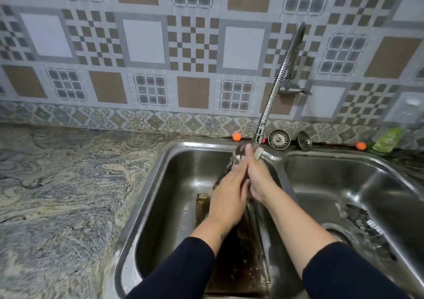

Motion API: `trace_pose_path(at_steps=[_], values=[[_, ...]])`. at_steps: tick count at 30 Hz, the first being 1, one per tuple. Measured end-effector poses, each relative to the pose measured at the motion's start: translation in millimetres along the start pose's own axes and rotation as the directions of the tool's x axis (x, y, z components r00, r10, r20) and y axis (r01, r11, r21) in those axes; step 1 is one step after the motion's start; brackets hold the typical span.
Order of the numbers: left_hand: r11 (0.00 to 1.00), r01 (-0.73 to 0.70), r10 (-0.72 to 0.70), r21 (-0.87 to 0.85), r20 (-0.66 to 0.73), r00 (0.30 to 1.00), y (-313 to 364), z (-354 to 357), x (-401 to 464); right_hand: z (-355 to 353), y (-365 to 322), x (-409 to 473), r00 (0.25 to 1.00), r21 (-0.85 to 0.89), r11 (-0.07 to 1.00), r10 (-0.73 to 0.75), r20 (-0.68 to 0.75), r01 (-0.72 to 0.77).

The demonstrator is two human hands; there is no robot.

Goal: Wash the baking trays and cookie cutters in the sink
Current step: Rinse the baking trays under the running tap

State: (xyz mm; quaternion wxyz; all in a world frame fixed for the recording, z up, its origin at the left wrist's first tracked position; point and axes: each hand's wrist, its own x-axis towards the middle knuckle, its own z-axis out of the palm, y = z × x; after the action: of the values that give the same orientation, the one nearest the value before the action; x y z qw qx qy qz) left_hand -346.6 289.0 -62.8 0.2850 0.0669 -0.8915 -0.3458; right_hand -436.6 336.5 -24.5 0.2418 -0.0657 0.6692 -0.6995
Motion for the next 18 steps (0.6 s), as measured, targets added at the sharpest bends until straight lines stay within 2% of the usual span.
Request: trace_pose_path(at_steps=[2, 5, 8, 12, 15, 18], values=[[0.999, 0.009, -0.007, -0.033, 0.059, 0.998, 3.0, 11.6, -1.7, -12.7, 2.0, -1.5, 1.0, 0.15, 0.989, 0.013, 0.001, -0.013], [0.997, 0.079, -0.078, -0.004, 0.157, 0.984, 13.9, 22.2, 6.7, -27.2, 3.0, -7.9, 0.999, 0.211, 0.977, -0.031, -0.032, 0.037], [0.987, 0.134, -0.149, 0.084, 0.206, 0.967, 19.5, 22.3, 27.7, -33.8, 4.4, -19.7, 0.992, 0.139, 0.982, -0.122, -0.031, 0.125], [0.941, 0.267, -0.295, 0.207, 0.119, 0.948, 1.2, 4.6, 55.3, -37.6, -1.5, -35.7, 0.979, -0.006, 0.979, -0.204, 0.006, 0.204], [0.896, 0.43, -0.439, 0.106, 0.08, 0.895, -23.1, -10.7, 58.4, -41.3, -7.6, -38.1, 0.971, 0.007, 0.973, -0.231, 0.062, 0.231], [0.856, 0.505, -0.505, -0.105, 0.031, 0.862, -35.9, -20.3, 44.7, -45.3, -14.9, -34.6, 0.96, 0.014, 0.961, -0.276, 0.042, 0.275]])
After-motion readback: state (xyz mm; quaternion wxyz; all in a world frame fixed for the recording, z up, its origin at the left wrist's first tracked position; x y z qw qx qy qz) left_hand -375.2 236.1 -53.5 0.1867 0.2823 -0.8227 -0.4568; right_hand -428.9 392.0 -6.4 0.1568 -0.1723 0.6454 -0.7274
